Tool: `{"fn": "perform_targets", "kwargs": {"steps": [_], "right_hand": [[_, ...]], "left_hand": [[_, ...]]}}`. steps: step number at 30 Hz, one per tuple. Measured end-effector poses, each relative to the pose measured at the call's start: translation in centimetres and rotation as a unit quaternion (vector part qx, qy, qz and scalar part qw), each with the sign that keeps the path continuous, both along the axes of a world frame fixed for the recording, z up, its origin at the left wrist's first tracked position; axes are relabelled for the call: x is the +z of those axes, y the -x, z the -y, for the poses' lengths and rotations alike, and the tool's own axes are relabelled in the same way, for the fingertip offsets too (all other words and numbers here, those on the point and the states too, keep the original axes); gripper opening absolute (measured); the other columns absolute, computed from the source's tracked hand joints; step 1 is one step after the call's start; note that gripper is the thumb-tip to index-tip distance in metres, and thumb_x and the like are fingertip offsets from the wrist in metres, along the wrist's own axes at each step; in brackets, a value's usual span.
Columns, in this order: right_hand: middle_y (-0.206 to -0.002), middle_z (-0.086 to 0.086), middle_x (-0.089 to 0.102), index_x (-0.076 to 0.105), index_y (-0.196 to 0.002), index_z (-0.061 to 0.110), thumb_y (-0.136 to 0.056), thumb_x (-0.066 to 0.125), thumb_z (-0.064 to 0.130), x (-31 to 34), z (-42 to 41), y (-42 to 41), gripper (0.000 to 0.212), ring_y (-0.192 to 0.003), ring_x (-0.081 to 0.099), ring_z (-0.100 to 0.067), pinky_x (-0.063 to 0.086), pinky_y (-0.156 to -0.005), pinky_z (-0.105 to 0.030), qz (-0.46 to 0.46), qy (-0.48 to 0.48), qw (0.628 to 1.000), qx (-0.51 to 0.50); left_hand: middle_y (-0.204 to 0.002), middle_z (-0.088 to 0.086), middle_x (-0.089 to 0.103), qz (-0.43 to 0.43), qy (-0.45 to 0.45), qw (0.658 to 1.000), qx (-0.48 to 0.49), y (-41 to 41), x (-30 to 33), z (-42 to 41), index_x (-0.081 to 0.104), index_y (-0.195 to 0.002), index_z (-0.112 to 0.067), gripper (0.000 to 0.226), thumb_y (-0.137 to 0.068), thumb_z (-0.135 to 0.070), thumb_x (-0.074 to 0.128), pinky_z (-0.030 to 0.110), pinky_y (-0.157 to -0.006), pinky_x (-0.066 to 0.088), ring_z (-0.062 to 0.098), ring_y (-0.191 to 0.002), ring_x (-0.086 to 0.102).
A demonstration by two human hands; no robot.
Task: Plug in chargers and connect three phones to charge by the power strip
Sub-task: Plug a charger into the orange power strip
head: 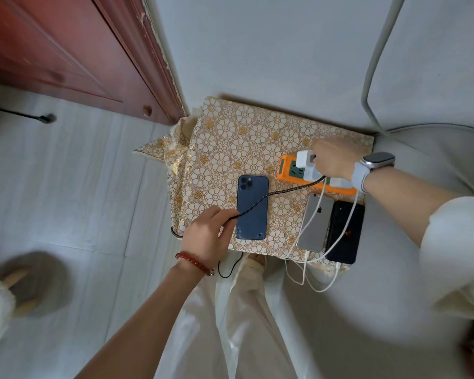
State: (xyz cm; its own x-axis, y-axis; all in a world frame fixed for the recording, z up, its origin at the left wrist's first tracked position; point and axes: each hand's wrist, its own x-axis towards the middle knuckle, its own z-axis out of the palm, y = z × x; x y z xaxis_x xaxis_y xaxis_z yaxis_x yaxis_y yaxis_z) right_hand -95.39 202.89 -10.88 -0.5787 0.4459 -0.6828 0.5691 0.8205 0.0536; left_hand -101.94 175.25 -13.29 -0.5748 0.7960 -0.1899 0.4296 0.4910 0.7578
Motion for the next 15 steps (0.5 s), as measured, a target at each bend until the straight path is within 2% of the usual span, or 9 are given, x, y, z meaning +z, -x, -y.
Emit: {"fn": "perform_targets", "kwargs": {"steps": [1, 3, 10, 15], "right_hand": [[-0.059, -0.004, 0.043, 0.046, -0.067, 0.006, -0.088, 0.046, 0.005, 0.0, 0.0, 0.0, 0.021, -0.051, 0.041, -0.018, 0.03, -0.045, -0.027, 0.008, 0.002, 1.0, -0.002], [-0.054, -0.003, 0.038, 0.035, -0.054, 0.011, -0.087, 0.047, 0.006, 0.2, -0.1, 0.0, 0.035, -0.046, 0.035, -0.016, 0.025, -0.043, -0.025, 0.017, 0.012, 1.0, -0.012], [-0.048, -0.002, 0.031, 0.031, -0.048, 0.011, -0.078, 0.048, -0.001, 0.4, 0.9, 1.0, 0.037, -0.042, 0.028, -0.016, 0.02, -0.042, -0.022, 0.013, 0.009, 0.998, -0.059], [-0.052, -0.005, 0.041, 0.039, -0.051, 0.007, -0.079, 0.048, 0.0, 0.0, 1.6, 0.8, 0.03, -0.046, 0.036, -0.019, 0.026, -0.045, -0.023, -0.005, 0.0, 0.995, -0.098]], "left_hand": [[-0.075, 0.006, 0.065, -0.003, 0.001, 1.0, -0.001, 0.0, 0.0, 0.1, 0.069, -0.092, -0.011, 0.017, -0.082, -0.014, 0.056, 0.031, -0.049, 0.052, 0.02, -0.057, 0.057], [-0.074, 0.006, 0.065, -0.008, 0.006, 1.0, -0.002, -0.1, -0.1, 0.2, 0.069, -0.092, -0.011, 0.015, -0.081, -0.013, 0.058, 0.03, -0.047, 0.052, 0.02, -0.056, 0.058], [-0.073, 0.006, 0.065, -0.002, 0.011, 1.0, 0.013, 0.1, -0.2, 0.4, 0.069, -0.091, -0.011, 0.016, -0.081, -0.013, 0.057, 0.032, -0.046, 0.052, 0.019, -0.054, 0.056], [-0.07, 0.004, 0.064, -0.004, 0.011, 1.0, 0.019, 0.6, -0.1, 1.0, 0.069, -0.089, -0.012, 0.015, -0.079, -0.014, 0.057, 0.032, -0.044, 0.051, 0.019, -0.052, 0.055]]}}
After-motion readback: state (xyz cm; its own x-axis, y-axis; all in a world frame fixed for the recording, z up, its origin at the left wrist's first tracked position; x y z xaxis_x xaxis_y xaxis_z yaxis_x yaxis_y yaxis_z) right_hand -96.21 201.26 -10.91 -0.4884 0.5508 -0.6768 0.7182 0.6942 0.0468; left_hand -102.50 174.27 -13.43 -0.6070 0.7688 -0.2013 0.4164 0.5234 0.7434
